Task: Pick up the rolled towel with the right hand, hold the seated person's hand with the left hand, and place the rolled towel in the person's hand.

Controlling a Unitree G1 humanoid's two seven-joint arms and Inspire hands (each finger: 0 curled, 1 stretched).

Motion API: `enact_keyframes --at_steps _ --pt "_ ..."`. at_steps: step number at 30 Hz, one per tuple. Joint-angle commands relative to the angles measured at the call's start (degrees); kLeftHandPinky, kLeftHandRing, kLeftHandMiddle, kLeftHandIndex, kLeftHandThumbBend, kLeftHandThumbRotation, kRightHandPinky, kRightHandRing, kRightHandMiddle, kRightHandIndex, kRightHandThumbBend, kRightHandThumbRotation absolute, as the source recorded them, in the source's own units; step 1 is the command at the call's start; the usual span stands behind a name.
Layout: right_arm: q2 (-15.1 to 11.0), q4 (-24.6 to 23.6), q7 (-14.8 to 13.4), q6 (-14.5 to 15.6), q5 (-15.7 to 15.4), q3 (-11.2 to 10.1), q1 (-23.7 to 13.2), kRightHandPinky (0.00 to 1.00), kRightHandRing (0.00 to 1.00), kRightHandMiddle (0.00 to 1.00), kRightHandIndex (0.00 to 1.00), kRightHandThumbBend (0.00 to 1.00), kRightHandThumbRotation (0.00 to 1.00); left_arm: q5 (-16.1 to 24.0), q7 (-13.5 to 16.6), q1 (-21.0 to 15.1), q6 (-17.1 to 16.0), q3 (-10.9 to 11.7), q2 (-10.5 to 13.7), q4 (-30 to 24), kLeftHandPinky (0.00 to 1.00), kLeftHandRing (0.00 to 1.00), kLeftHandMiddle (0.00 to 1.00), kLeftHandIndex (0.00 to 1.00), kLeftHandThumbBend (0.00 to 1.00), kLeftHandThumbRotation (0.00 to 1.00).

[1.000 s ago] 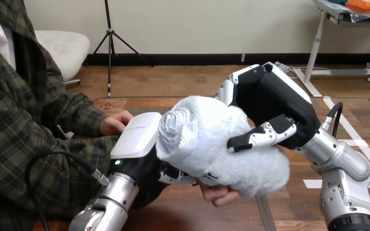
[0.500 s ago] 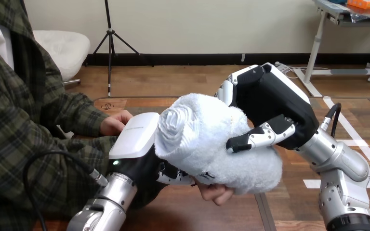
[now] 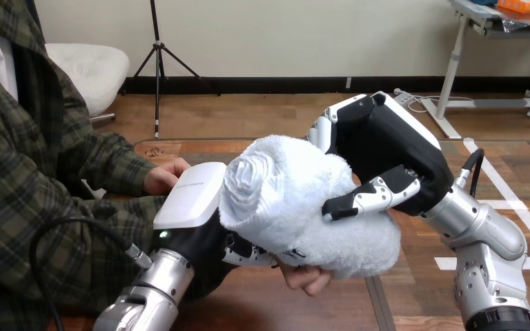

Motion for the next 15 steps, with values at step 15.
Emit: enact_keyframes --at_steps 15 --pt "0.62 -1.62 0.15 1.23 0.34 0.84 -1.91 0.14 0.20 0.25 0.26 0.74 0.00 -0.26 1.07 -1.19 -1.20 0.65 0.81 -1.24 0.42 0.46 0.51 0.52 0.95 0.01"
